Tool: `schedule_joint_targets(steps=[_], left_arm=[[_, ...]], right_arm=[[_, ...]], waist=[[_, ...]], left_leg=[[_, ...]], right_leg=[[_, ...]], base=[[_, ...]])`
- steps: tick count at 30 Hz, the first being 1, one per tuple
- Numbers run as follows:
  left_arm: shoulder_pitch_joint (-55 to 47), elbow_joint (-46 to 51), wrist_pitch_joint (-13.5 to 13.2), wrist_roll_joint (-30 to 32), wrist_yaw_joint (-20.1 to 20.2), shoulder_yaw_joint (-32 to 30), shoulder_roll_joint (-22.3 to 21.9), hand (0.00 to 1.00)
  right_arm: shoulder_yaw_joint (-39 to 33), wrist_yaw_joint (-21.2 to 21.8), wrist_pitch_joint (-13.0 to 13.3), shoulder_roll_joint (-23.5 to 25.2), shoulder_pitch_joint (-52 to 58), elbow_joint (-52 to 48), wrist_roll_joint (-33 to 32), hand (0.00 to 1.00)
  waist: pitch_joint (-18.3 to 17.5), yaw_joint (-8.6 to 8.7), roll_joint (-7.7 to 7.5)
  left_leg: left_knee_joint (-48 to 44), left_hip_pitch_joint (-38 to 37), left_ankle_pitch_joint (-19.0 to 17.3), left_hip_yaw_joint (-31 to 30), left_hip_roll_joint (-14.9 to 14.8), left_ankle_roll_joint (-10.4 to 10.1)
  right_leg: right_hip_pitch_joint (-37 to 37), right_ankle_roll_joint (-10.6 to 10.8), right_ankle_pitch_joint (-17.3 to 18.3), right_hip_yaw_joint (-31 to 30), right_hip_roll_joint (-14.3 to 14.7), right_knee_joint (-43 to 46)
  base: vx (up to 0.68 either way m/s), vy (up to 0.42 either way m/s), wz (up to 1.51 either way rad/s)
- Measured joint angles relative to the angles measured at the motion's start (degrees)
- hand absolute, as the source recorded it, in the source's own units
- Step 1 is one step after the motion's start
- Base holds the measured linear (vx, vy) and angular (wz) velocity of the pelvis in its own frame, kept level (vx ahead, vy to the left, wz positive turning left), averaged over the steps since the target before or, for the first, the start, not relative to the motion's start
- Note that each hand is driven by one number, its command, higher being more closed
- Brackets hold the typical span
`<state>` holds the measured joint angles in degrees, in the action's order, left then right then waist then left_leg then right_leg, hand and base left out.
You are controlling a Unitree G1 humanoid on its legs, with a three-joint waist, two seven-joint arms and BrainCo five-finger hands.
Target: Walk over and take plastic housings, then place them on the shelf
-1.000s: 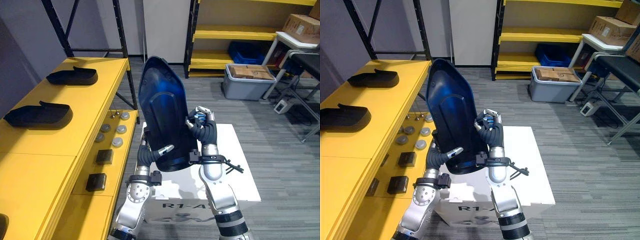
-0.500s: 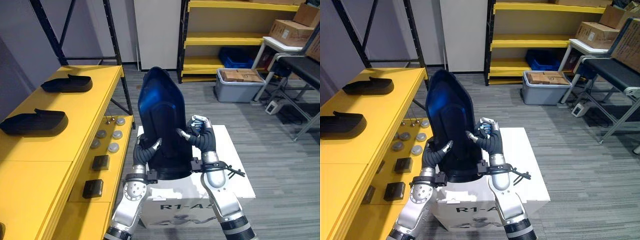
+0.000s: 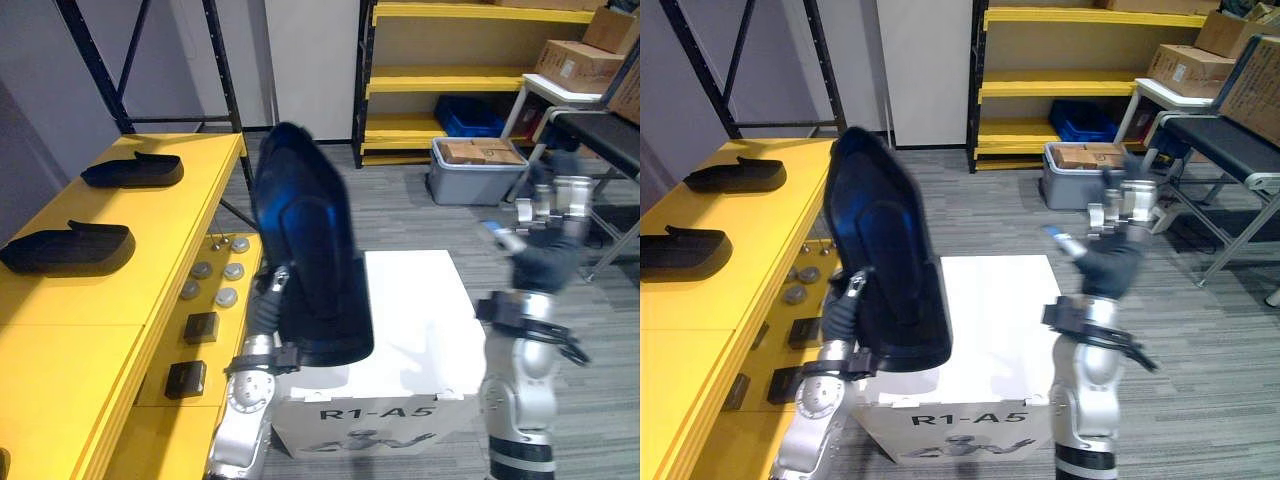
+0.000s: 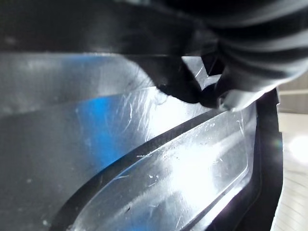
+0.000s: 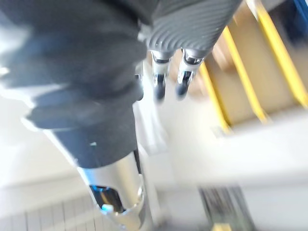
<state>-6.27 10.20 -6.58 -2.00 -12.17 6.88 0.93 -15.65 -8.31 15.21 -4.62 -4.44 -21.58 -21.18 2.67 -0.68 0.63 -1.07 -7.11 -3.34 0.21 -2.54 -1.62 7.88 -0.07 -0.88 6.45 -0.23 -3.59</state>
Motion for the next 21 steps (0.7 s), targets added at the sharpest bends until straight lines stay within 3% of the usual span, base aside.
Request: schedule_joint_targets(steps=[3, 6, 12, 21], left_arm=[[-2.8, 2.3, 0.0, 0.0, 0.0, -2.2, 0.0, 1.00], [-4.9, 5.6, -0.4, 0.0, 0.2, -3.9, -0.1, 1.00], [-8.9, 8.9, -1.8, -0.1, 1.4, -7.7, -0.4, 1.00], [-11.1, 8.9, -1.8, -1.2, 4.0, -7.0, -0.8, 1.00]], right_arm=[[-5.8, -1.1, 0.0, -0.1, 4.9, 3.1, 0.4, 0.00], [-9.7, -1.9, -0.8, -0.2, 9.6, 12.9, 3.0, 0.00], [-13.7, -1.0, -6.8, -0.2, 17.3, 35.8, 9.6, 0.00], [-5.5, 7.2, -11.1, 0.8, 20.3, 62.5, 13.8, 0.00]], waist=[[0.0, 0.08, 0.17], [0.0, 0.90, 0.19], [-0.2, 2.10, 1.24], [-0.1, 1.68, 1.46]], left_leg=[[0.2, 0.0, 0.0, 0.8, -0.2, 0.0], [0.3, 0.2, 0.0, 1.0, -0.2, 0.0], [0.3, 1.0, -0.3, 1.2, -0.5, 0.0], [0.1, 0.8, -0.3, 1.2, -0.6, 0.0]], right_leg=[[-0.5, -0.1, -0.1, -1.1, 0.2, 0.0], [-0.8, -0.1, -0.1, -1.2, 0.2, 0.0], [-1.7, -0.1, -0.1, -1.4, 0.3, 0.1], [-1.3, 0.0, 0.0, -1.2, 0.2, 0.9]], base=[[0.00, 0.007, -0.11], [0.01, 0.010, -0.04], [0.02, 0.011, -0.03], [0.00, 0.000, 0.00]])
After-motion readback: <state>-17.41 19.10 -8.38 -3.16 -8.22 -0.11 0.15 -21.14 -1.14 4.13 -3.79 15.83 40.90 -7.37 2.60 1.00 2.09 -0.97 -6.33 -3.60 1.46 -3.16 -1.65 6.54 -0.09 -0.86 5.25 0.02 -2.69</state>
